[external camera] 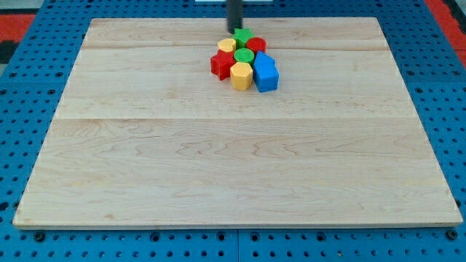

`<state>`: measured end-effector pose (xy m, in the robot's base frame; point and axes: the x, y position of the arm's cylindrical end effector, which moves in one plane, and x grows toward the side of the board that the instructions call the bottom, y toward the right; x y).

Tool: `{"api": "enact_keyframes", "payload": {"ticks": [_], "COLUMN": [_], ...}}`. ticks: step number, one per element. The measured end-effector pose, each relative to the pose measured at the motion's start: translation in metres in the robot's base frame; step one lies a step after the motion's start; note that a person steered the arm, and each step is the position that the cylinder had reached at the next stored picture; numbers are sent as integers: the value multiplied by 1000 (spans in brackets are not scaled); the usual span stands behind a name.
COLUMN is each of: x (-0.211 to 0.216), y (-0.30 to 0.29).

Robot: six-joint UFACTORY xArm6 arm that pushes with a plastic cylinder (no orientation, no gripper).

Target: Push the green star on top left of the board

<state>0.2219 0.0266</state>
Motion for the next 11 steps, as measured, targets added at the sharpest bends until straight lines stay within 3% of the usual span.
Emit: {"api": "enact_keyframes", "payload": {"ticks": [1, 3, 5, 6, 8, 10, 11], "x": [1, 48, 20, 33, -29, -28, -14], "y": [16, 80, -84, -42, -35, -162, -112]}}
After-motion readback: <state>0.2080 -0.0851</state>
